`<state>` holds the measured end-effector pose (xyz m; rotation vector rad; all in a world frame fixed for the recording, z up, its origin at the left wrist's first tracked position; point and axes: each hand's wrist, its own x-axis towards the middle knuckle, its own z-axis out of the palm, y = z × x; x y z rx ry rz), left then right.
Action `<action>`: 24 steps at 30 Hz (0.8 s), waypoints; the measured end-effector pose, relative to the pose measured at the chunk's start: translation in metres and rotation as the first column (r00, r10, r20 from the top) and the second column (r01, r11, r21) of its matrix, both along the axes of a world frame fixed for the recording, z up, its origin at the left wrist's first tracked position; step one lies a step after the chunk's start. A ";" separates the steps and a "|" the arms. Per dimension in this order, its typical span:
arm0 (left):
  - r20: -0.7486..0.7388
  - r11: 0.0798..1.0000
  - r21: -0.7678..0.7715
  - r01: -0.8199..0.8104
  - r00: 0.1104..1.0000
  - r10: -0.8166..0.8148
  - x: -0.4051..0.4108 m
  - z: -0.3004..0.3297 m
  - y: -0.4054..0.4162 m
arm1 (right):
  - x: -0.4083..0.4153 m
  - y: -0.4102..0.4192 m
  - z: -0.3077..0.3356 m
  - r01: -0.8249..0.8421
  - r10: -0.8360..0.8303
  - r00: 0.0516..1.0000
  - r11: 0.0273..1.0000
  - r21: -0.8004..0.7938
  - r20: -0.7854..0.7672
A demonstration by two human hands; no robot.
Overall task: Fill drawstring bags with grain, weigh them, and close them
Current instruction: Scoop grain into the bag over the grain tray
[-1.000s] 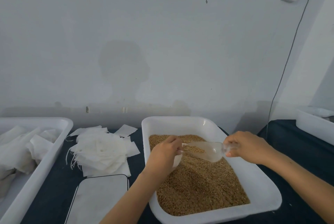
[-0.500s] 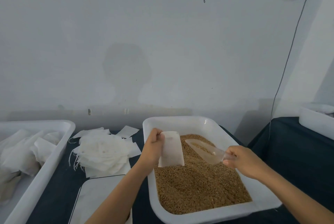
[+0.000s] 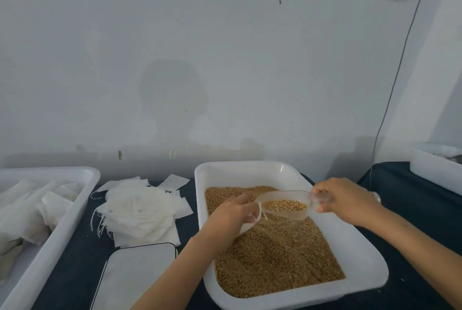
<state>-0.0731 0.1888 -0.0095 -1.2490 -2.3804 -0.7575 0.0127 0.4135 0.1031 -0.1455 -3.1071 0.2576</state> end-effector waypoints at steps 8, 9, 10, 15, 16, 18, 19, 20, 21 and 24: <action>-0.016 1.000 -0.003 -0.012 1.000 0.012 0.001 0.000 0.000 | -0.009 -0.012 0.012 0.015 -0.023 0.999 0.977 0.215 0.037; -0.016 1.000 0.000 -0.010 1.000 0.010 0.001 0.000 0.000 | -0.010 -0.013 0.012 0.012 -0.023 0.999 0.971 0.239 0.044; -0.014 1.000 0.003 -0.006 1.000 0.006 0.001 0.000 0.000 | -0.012 -0.013 0.012 0.009 -0.024 0.998 0.964 0.264 0.055; 0.001 1.000 0.012 -0.001 1.000 0.001 0.000 -0.001 0.000 | -0.017 -0.014 0.013 -0.007 0.001 1.000 0.931 0.366 0.018; 0.001 1.000 0.016 0.000 1.000 0.000 -0.001 -0.001 0.000 | -0.018 -0.014 0.013 -0.010 0.007 1.000 0.930 0.367 0.011; 0.001 1.000 0.026 -0.003 1.000 0.003 -0.001 -0.001 0.000 | -0.018 -0.013 0.012 -0.008 0.008 1.000 0.945 0.328 0.003; 0.007 0.999 0.035 -0.009 1.000 0.009 -0.001 -0.001 -0.001 | -0.017 -0.012 0.011 -0.001 -0.001 1.000 0.960 0.281 0.006; 0.021 0.998 0.054 -0.019 1.000 0.017 -0.001 0.000 -0.001 | -0.016 -0.011 0.010 0.009 -0.013 1.000 0.975 0.224 0.018; 0.043 0.996 0.081 -0.034 0.999 0.030 -0.001 0.000 -0.002 | -0.013 -0.010 0.008 0.014 -0.021 0.999 0.986 0.164 0.041; 0.130 0.981 0.169 -0.096 0.989 0.074 -0.001 0.003 -0.004 | -0.004 -0.008 -0.004 0.003 0.003 0.991 0.999 -0.040 0.135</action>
